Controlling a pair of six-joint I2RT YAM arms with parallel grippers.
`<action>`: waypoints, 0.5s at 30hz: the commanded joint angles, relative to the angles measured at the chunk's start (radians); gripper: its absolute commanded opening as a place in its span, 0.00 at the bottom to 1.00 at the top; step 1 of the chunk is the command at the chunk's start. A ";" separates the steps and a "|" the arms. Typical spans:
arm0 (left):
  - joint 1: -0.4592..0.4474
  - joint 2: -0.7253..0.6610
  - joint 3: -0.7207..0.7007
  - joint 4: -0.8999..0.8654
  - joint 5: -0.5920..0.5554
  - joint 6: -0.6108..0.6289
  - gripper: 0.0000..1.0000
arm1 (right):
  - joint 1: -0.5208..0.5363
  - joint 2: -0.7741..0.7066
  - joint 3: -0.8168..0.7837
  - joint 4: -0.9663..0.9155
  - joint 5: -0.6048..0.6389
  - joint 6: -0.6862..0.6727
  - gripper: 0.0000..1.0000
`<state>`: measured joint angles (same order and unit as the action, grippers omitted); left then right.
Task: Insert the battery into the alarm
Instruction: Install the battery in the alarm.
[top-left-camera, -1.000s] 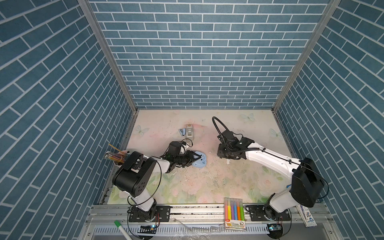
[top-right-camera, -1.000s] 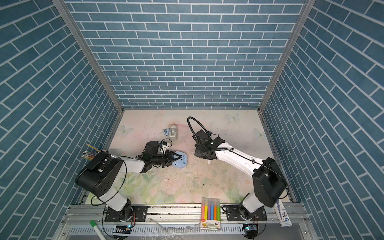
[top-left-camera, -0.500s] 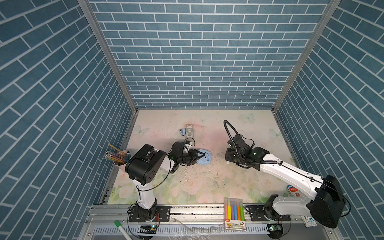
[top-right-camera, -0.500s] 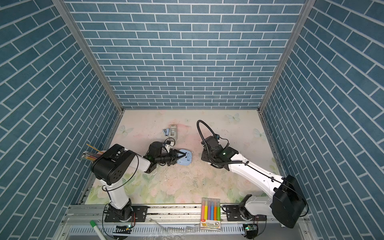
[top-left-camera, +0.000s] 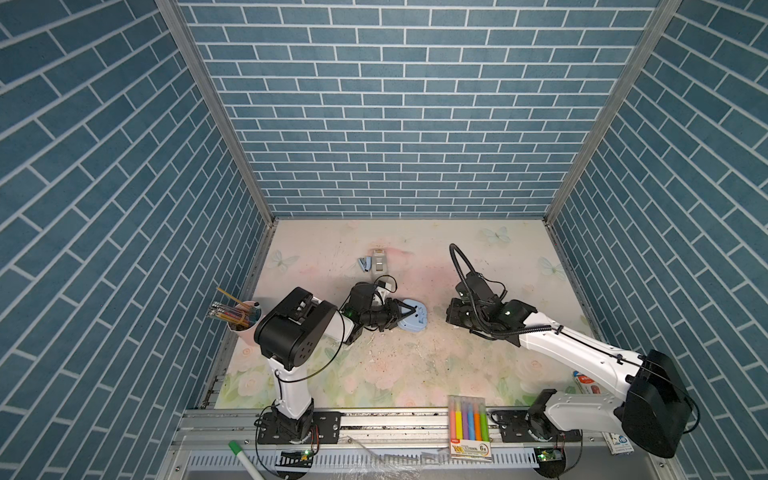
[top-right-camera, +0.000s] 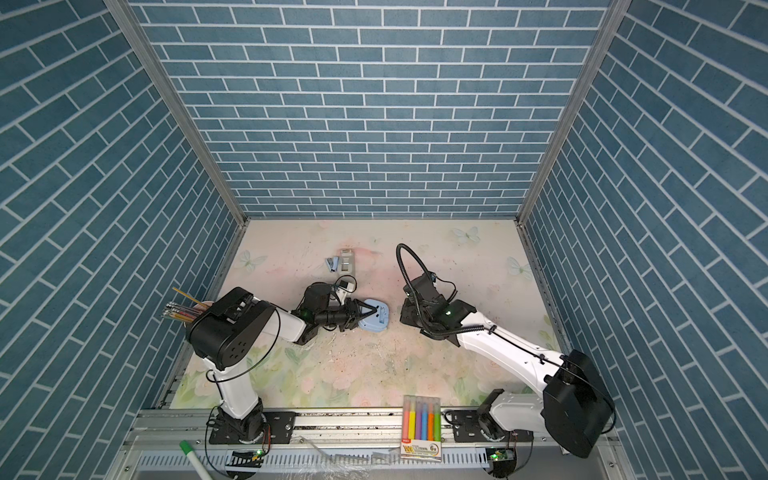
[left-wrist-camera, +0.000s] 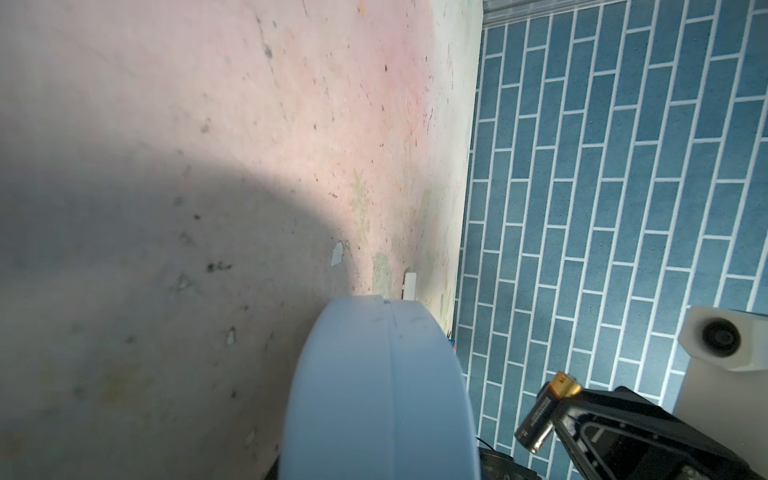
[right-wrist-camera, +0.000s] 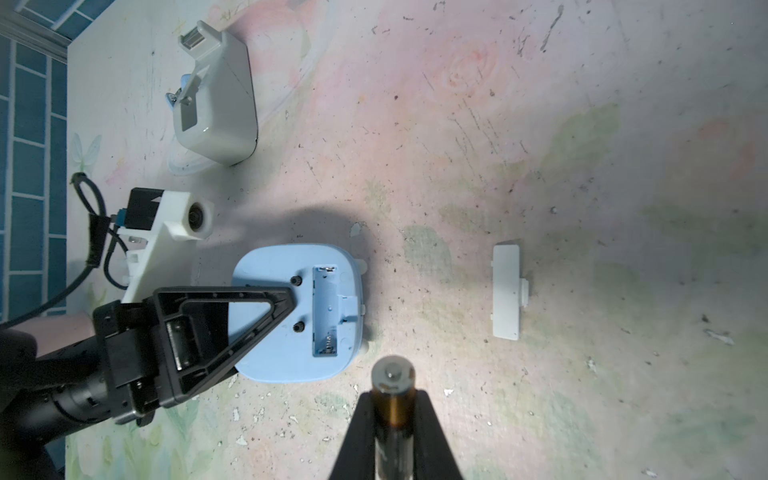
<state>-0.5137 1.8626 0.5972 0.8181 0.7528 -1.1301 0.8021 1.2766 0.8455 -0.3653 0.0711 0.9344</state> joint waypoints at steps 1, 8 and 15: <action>-0.008 0.008 0.001 -0.088 -0.024 0.024 0.02 | -0.002 0.042 0.019 0.089 -0.059 -0.007 0.00; -0.008 0.029 -0.003 -0.064 -0.018 0.025 0.02 | -0.003 0.159 0.093 0.143 -0.094 -0.012 0.00; -0.008 0.024 -0.007 -0.077 -0.030 0.024 0.02 | -0.003 0.241 0.124 0.163 -0.124 -0.006 0.00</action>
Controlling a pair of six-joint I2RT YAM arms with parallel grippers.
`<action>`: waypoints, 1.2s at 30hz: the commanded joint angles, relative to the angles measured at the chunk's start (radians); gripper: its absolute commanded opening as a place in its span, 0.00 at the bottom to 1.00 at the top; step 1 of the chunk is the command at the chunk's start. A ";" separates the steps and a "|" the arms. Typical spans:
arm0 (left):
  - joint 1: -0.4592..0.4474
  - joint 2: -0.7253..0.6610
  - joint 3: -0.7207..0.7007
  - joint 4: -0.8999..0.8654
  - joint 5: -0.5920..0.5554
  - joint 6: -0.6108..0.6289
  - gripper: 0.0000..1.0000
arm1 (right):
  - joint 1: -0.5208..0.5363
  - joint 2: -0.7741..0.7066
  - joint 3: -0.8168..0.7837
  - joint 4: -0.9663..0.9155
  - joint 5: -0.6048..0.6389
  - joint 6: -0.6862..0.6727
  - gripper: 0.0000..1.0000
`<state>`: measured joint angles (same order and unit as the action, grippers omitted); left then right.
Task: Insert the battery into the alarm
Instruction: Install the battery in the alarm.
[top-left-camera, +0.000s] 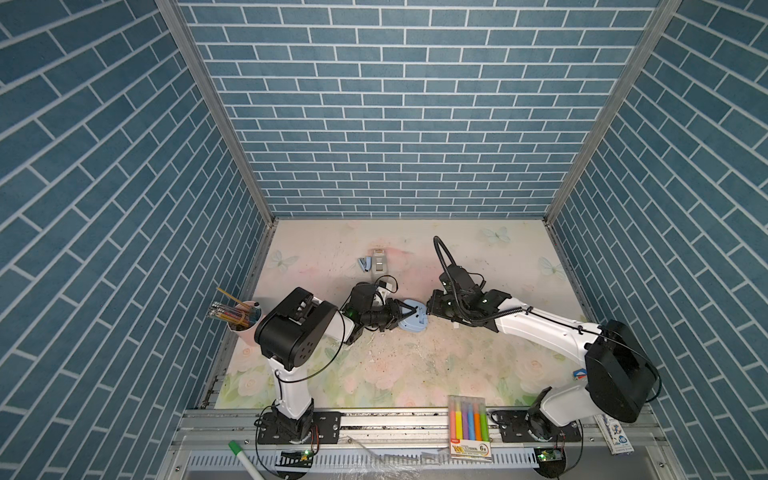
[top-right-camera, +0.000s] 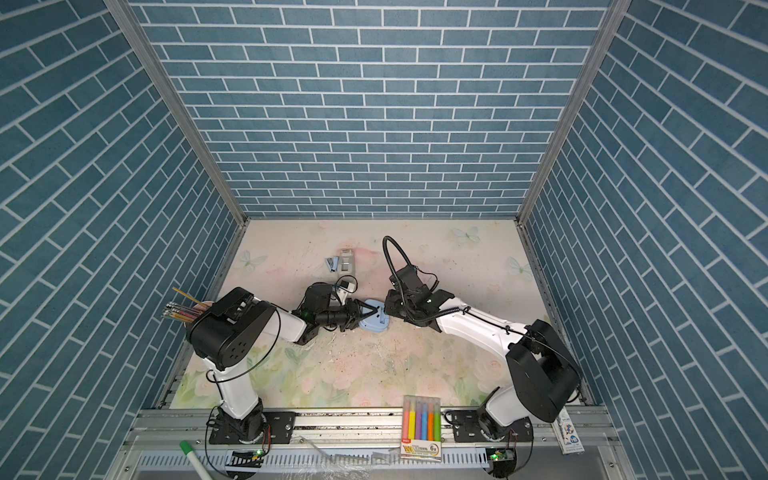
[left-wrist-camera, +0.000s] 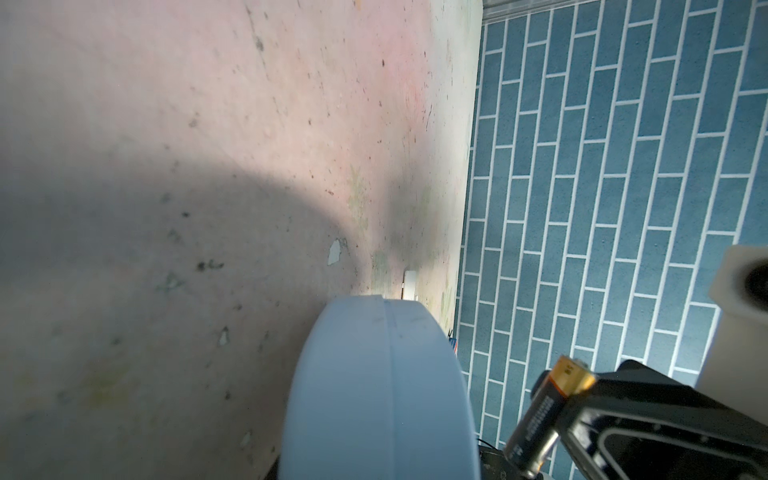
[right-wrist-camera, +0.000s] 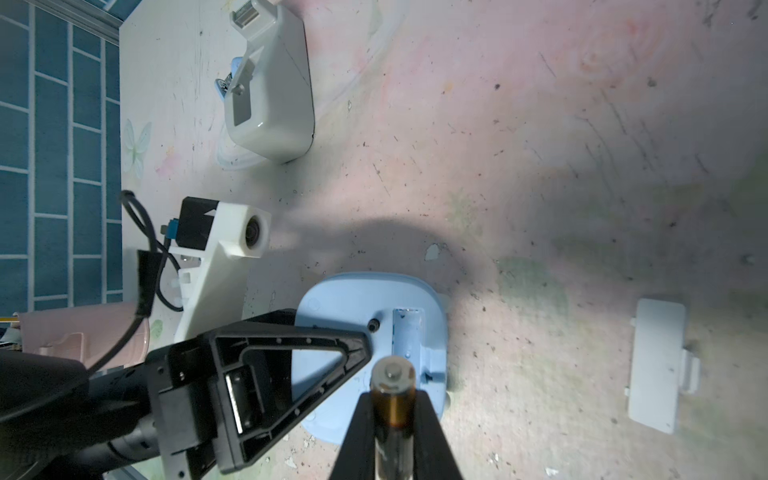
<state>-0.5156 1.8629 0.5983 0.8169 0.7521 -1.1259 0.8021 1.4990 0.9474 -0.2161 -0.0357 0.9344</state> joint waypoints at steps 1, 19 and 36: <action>-0.006 0.021 -0.008 -0.083 -0.032 0.020 0.02 | -0.004 0.023 0.022 0.017 -0.021 -0.004 0.00; -0.006 -0.003 -0.011 -0.123 -0.060 0.054 0.02 | -0.003 0.079 -0.049 0.125 -0.046 0.018 0.00; -0.005 0.018 -0.015 -0.093 -0.054 0.045 0.02 | -0.002 0.139 -0.022 0.138 -0.042 0.002 0.00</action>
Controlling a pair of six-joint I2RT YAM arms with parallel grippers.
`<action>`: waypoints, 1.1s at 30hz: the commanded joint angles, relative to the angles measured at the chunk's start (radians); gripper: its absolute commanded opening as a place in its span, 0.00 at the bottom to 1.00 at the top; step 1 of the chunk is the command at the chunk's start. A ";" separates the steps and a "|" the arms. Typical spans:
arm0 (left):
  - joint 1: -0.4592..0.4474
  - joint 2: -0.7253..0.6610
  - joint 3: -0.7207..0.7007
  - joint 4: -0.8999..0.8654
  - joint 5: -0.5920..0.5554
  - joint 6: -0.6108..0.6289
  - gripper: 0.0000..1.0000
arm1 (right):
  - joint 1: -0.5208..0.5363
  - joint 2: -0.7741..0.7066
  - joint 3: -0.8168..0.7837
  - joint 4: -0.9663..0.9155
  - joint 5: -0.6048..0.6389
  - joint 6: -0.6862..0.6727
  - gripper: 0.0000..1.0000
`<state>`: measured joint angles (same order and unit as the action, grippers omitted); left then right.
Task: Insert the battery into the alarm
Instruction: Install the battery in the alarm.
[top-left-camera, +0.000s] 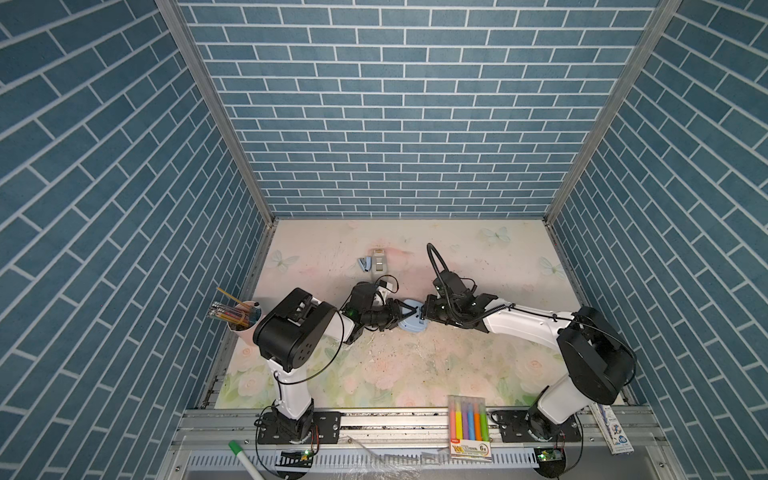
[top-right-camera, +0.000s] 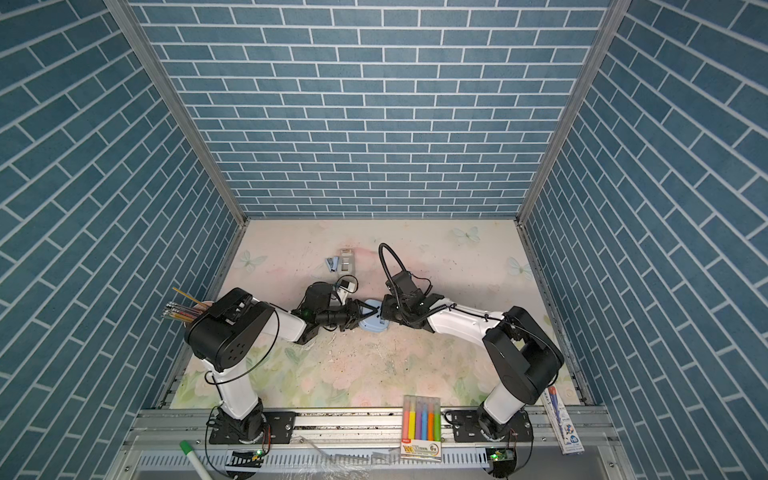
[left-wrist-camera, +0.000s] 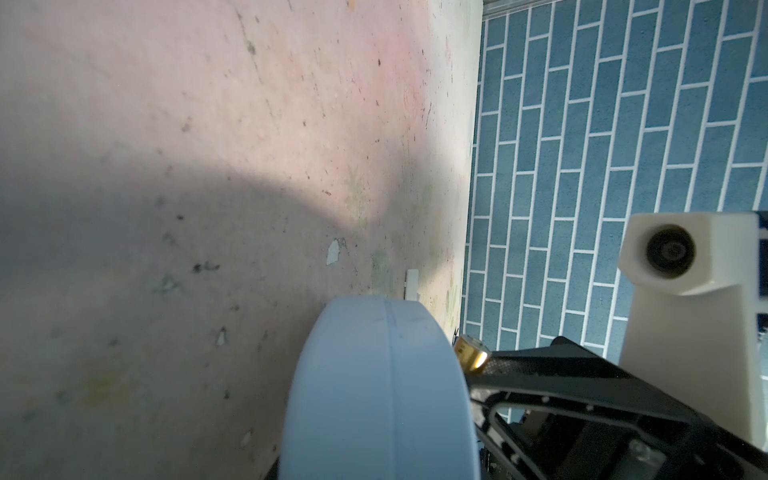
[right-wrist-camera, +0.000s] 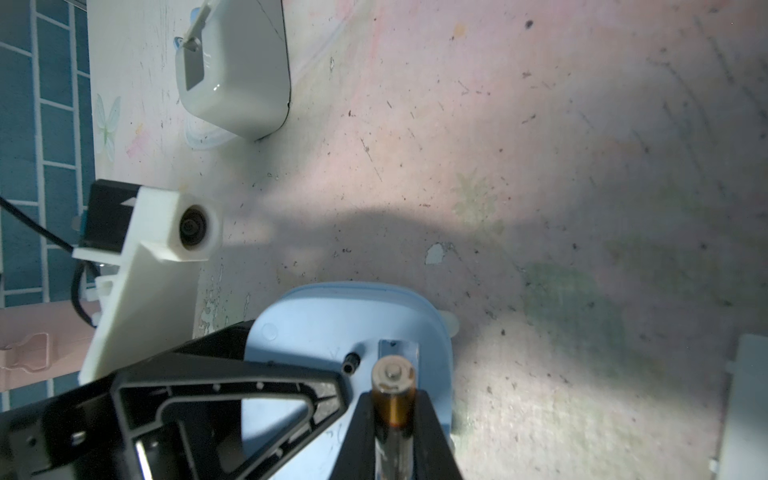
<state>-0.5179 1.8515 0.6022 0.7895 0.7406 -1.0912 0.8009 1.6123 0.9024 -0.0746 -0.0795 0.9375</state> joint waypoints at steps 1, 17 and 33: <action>-0.003 0.029 -0.018 -0.062 -0.044 0.010 0.02 | -0.002 0.032 0.028 -0.008 0.002 -0.004 0.00; 0.004 0.033 -0.039 -0.017 -0.045 -0.003 0.01 | 0.012 0.024 0.055 -0.107 0.021 -0.002 0.28; 0.003 0.036 -0.037 -0.027 -0.045 -0.003 0.02 | -0.042 0.000 0.182 -0.277 0.050 -0.046 0.29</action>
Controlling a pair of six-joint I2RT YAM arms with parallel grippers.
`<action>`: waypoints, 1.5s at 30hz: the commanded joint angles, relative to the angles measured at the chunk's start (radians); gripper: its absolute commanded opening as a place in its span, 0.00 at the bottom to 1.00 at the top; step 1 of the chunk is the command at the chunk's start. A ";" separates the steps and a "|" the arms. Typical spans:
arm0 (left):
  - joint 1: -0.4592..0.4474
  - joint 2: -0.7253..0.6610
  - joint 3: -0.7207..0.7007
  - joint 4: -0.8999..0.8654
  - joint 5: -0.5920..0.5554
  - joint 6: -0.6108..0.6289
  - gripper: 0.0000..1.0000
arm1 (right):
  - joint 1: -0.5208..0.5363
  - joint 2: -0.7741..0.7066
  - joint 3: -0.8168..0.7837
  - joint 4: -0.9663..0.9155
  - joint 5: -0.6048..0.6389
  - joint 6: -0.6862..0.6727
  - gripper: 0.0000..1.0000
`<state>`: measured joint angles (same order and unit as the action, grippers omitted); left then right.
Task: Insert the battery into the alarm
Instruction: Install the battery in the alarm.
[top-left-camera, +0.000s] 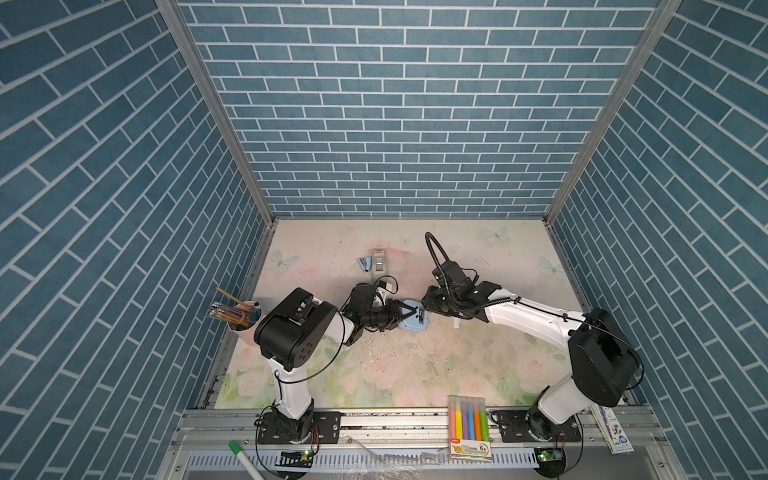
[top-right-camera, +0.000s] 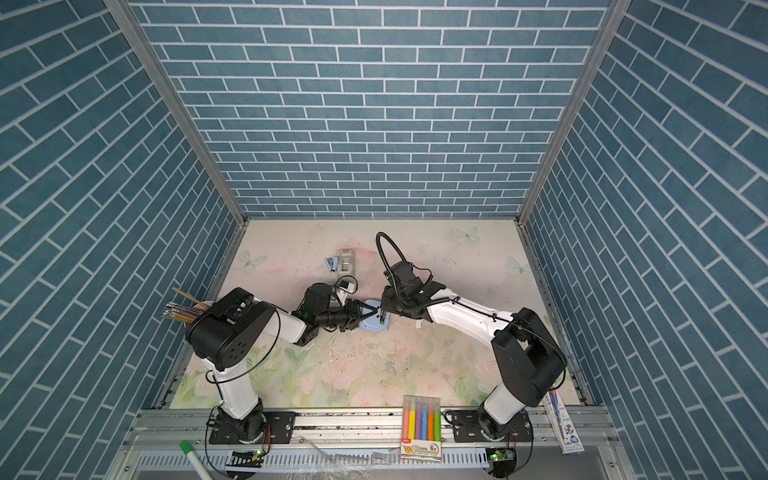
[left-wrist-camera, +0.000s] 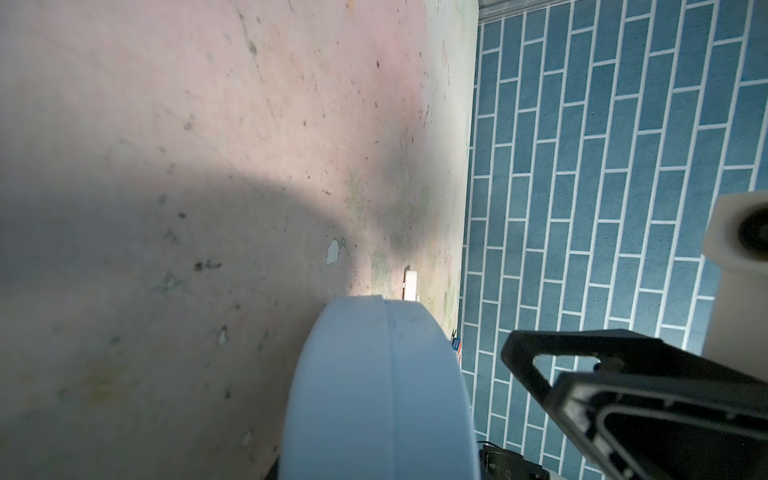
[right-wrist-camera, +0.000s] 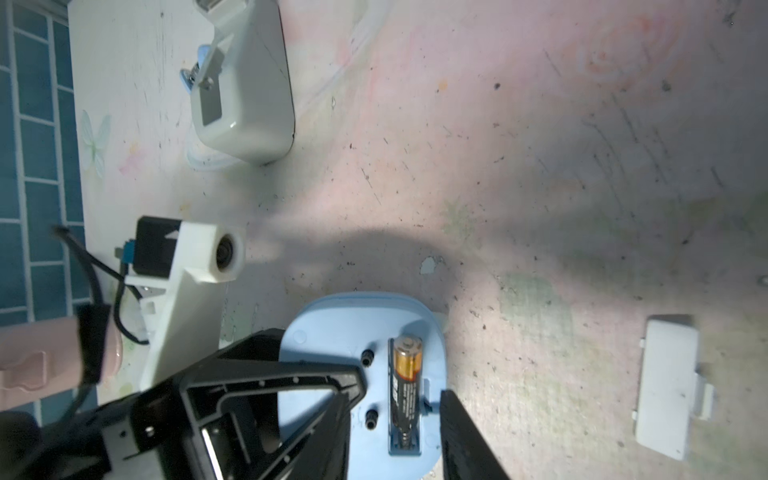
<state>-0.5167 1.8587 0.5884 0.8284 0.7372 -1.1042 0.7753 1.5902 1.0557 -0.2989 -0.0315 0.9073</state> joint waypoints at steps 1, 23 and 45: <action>0.003 0.028 -0.023 -0.064 -0.042 0.010 0.02 | -0.020 0.037 0.040 -0.052 -0.002 -0.021 0.27; 0.003 0.026 -0.021 -0.075 -0.042 0.015 0.01 | -0.031 0.169 0.093 0.001 -0.081 -0.030 0.13; 0.003 0.031 -0.021 -0.065 -0.038 0.012 0.01 | -0.012 0.178 0.114 -0.033 -0.081 -0.022 0.20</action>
<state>-0.5167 1.8591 0.5884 0.8284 0.7376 -1.1038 0.7574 1.7638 1.1397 -0.2729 -0.1307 0.8852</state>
